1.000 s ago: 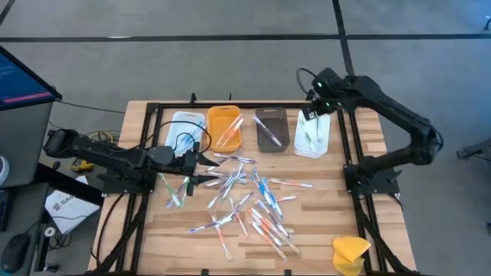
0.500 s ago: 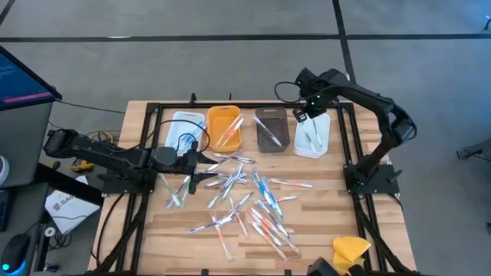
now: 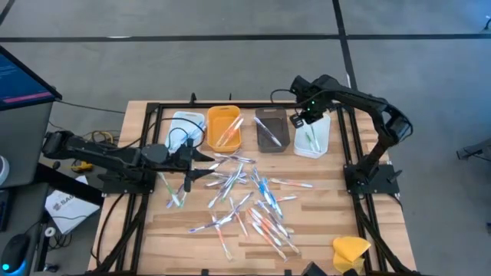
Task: Pick & Place Toothbrushes
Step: Put the green toothbrush into right white the bin
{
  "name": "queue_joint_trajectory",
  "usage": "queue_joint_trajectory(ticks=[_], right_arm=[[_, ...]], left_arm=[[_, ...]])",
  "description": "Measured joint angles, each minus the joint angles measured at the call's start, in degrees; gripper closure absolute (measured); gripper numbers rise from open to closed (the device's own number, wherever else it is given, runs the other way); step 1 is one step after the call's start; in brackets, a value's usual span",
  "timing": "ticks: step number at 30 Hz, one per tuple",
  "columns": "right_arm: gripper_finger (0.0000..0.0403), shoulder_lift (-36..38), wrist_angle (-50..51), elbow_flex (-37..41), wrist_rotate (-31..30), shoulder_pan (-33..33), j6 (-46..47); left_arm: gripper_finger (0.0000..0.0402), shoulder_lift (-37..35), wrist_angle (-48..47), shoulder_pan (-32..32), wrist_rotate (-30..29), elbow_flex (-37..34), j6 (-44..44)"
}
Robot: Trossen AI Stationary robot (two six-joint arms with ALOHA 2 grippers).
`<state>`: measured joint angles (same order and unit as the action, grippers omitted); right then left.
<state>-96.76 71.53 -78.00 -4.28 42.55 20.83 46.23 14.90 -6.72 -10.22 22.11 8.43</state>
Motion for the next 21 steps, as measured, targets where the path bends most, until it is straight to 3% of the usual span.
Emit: queue_joint_trajectory(ticks=[7,21], right_arm=[[0.0393,-0.07,-4.13,3.58,-0.15,0.52,0.22],[0.0339,-0.07,-8.87,7.47,-2.22,0.55,-1.76]], left_arm=[[0.0211,-1.23,0.03,0.00,0.00,0.00,0.00],[0.0211,-1.22,0.04,0.00,0.00,0.00,0.00]])
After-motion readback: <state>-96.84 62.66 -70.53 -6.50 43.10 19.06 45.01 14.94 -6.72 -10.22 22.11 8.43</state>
